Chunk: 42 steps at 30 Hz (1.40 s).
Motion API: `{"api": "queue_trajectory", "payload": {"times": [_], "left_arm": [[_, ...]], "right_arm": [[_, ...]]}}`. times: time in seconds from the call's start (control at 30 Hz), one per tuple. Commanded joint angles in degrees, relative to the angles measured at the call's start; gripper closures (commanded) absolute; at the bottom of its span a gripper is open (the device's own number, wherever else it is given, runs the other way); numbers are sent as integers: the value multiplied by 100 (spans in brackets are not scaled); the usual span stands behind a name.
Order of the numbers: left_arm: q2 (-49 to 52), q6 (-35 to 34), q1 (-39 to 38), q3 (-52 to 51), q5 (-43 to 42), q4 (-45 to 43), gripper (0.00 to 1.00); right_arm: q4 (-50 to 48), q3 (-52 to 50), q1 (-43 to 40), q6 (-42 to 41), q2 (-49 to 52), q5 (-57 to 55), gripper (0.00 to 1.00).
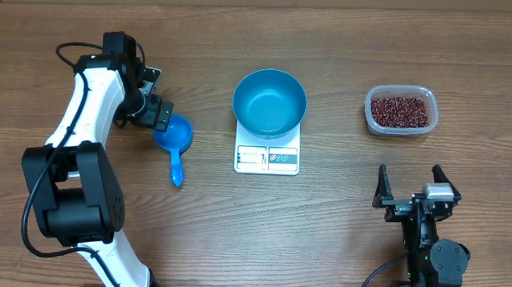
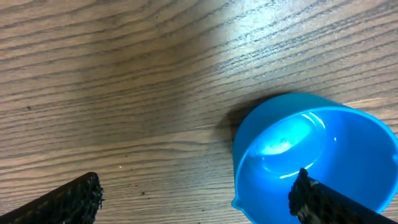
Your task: Scoop item into bowl and weigh 150g on scale
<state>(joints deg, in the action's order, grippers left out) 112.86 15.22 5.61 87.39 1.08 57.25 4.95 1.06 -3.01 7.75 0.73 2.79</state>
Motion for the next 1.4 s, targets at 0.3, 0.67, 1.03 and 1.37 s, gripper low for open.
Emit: {"api": "queue_trajectory", "payload": {"times": [0.3, 0.67, 1.03, 1.37], "left_arm": [[125, 92, -7, 146, -116, -79, 1], [125, 90, -7, -94, -306, -361, 0], [125, 92, -7, -286, -304, -444, 0], [125, 90, -7, -647, -306, -654, 0]], "right_arm": [[-31, -59, -17, 24, -57, 31, 0], [-31, -59, -17, 24, -57, 31, 0], [-31, -59, -17, 24, -57, 31, 0], [-31, -59, -17, 24, -57, 31, 0]]}}
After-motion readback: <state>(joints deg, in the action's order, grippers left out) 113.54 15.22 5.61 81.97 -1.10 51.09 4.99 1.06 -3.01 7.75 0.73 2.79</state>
